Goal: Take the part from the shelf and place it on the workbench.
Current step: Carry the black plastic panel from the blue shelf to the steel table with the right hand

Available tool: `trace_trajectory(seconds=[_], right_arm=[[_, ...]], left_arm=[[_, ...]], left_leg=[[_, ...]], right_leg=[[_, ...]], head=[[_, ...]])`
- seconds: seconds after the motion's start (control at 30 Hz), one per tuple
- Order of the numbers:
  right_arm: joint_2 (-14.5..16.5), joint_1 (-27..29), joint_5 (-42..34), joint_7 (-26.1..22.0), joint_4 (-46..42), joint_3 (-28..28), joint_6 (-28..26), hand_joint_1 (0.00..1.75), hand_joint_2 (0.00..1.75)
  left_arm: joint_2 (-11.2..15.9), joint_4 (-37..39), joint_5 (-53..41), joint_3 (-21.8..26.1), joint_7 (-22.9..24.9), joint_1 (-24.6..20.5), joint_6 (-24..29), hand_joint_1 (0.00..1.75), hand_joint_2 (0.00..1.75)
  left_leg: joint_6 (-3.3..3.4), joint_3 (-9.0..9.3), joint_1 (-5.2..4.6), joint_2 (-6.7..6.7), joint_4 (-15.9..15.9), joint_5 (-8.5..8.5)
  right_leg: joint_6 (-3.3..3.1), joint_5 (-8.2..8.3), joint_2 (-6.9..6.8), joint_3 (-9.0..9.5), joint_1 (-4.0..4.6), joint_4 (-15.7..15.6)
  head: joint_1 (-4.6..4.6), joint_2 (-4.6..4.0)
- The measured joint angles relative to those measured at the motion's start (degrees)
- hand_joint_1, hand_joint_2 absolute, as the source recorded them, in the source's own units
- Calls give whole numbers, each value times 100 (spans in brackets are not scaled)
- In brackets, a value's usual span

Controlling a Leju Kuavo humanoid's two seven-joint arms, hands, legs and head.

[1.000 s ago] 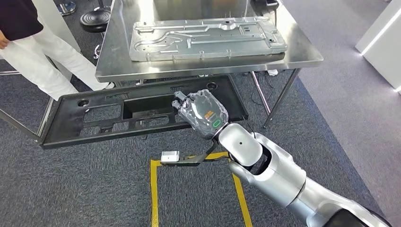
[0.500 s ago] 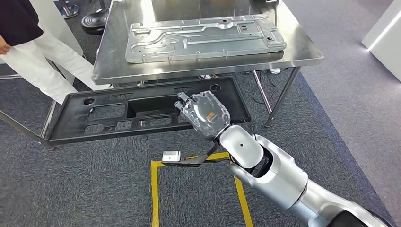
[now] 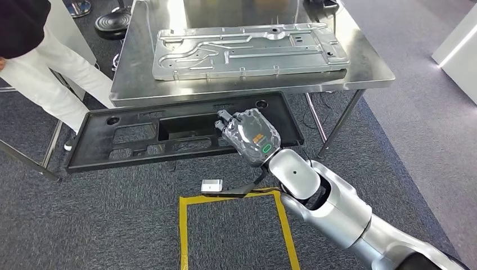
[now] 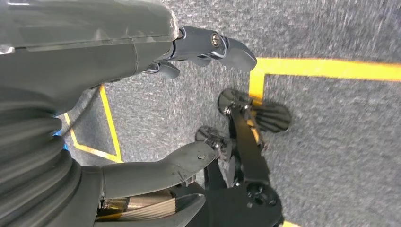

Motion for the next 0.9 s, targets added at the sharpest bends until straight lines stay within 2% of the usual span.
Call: trace_trajectory(seconds=[0.03, 0.1, 0.13, 0.17, 0.2, 0.23, 0.3, 0.33, 0.37, 0.43, 0.47, 0.5, 0.53, 0.57, 0.63, 0.67, 0.7, 0.73, 0.77, 0.8, 0.83, 0.87, 0.9], right_arm=[[-4, -2, -1, -3, 3, -16, -2, 175, 175], [-27, 1, -1, -3, 20, -39, 1, 175, 175], [-45, 11, -1, 2, 32, -42, 8, 175, 175], [-66, 23, 1, 12, 42, -43, 15, 175, 175], [-92, 33, 3, 25, 49, -46, 19, 175, 175], [-126, 40, 5, 34, 51, -56, 13, 175, 175], [-230, 51, 10, 45, 52, -111, -37, 175, 175], [-279, 57, 16, 49, 48, -149, -63, 175, 175], [-319, 66, 23, 63, 40, -191, -76, 175, 175], [-359, 119, 35, 123, 20, -277, -50, 175, 175], [-373, 178, 36, 156, 13, -325, -40, 175, 175], [-384, 252, 37, 179, 18, -371, -59, 175, 175], [-392, 329, 40, 190, 29, -407, -106, 175, 175], [-402, 395, 46, 190, 48, -432, -161, 175, 175], [-415, 504, 62, 182, 91, -453, -242, 175, 175], [-421, 554, 67, 178, 112, -459, -257, 175, 175], [-431, 600, 70, 173, 133, -465, -267, 175, 175], [-448, 640, 72, 169, 152, -474, -280, 175, 175], [-472, 670, 84, 169, 167, -488, -294, 175, 175], [-511, 683, 107, 174, 175, -500, -302, 175, 175], [-557, 677, 135, 181, 167, -511, -289, 175, 175], [-605, 656, 162, 191, 139, -521, -251, 175, 175], [-664, 623, 179, 200, 90, -545, -195, 175, 175]], left_arm=[[0, 0, 0, 0, -2, -1, 0, 0, 175], [0, 0, -1, -1, -9, 0, 0, 0, 175], [0, 0, -1, -2, -13, 1, 3, 0, 175], [0, 0, -2, -3, -16, 6, 7, 0, 175], [0, 0, -7, -7, -16, 10, 11, 0, 175], [0, 0, -11, -10, -15, 13, 16, 0, 175], [-16, 0, -27, -19, -13, 14, 20, 0, 175], [-30, 0, -44, -26, -14, 4, 20, 0, 175], [-43, 0, -67, -37, -15, -6, 21, 0, 175], [-62, 0, -135, -77, 42, -11, 56, 0, 175], [-68, 0, -166, -105, 101, 4, 91, 0, 175], [-78, 0, -194, -135, 164, 22, 129, 0, 175], [-85, 0, -212, -160, 210, 37, 158, 0, 175], [-91, 0, -221, -179, 230, 53, 174, 0, 175], [-97, 0, -232, -209, 237, 86, 185, 0, 175], [-97, 0, -242, -227, 238, 104, 187, 0, 175], [-97, 0, -253, -245, 240, 122, 187, 0, 175], [-96, 0, -263, -263, 241, 137, 187, 0, 175], [-96, 1, -272, -280, 225, 153, 182, 0, 175], [-96, 1, -279, -292, 183, 170, 173, 0, 175], [-98, 1, -285, -300, 122, 175, 160, 0, 175], [-102, 1, -291, -304, 57, 169, 147, 0, 175], [-108, 0, -293, -307, 7, 152, 139, 0, 175]], left_leg=[[35, 58, 2, -2, -11, -32], [83, 153, -14, -5, -14, -119], [95, 212, -24, -13, -14, -171], [99, 285, -35, -23, -14, -230], [99, 369, -47, -35, -14, -294], [94, 461, -60, -46, -15, -361], [74, 630, -81, -63, -22, -498], [49, 689, -82, -75, -36, -557], [20, 749, -80, -85, -46, -591], [-53, 836, -85, -95, -21, -577], [-81, 850, -90, -80, 81, -551], [-107, 778, -93, -62, 286, -526], [-129, 631, -90, -45, 575, -546], [-154, 406, -74, -28, 913, -609], [-206, -63, -37, -17, 1407, -939], [-236, -228, -18, -11, 1460, -1112], [-262, -331, 0, -5, 1369, -1186], [-282, -377, 16, 0, 1143, -1092], [-288, -385, 27, 4, 821, -791], [-283, -400, 29, 9, 461, -358], [-258, -394, 24, 14, 206, 20], [-221, -393, 9, 12, 54, 289], [-173, -388, -4, 11, -10, 382]], right_leg=[[15, -50, 0, -176, -6, 292], [26, -261, 1, -698, -8, 1000], [21, -365, 1, -940, -8, 1241], [8, -405, 1, -1107, -5, 1326], [-13, -340, 1, -1176, 5, 1224], [-47, -151, 2, -1163, 22, 963], [-159, 481, 17, -1044, 88, 281], [-214, 696, 39, -990, 125, 39], [-265, 830, 61, -953, 157, -101], [-329, 791, 86, -830, 165, -205], [-354, 786, 84, -724, 146, -266], [-377, 758, 78, -605, 123, -327], [-391, 724, 73, -489, 98, -376], [-400, 674, 69, -395, 85, -411], [-394, 549, 70, -233, 60, -442], [-379, 474, 75, -141, 48, -449], [-359, 391, 80, -36, 36, -452], [-335, 300, 83, 78, 25, -451], [-307, 207, 81, 185, 18, -449], [-276, 114, 79, 278, 18, -428], [-236, 19, 82, 339, 23, -408], [-193, -73, 83, 388, 26, -396], [-148, -125, 86, 433, 31, -363]], head=[[3, 0], [7, 0], [7, 0], [7, 0], [8, 0], [8, 0], [2, 0], [8, -1], [15, -1], [34, -1], [34, 0], [32, 0], [31, 0], [29, 0], [27, 0], [27, 0], [27, 0], [27, 0], [27, 0], [27, -1], [28, -1], [29, -1], [31, -1]])
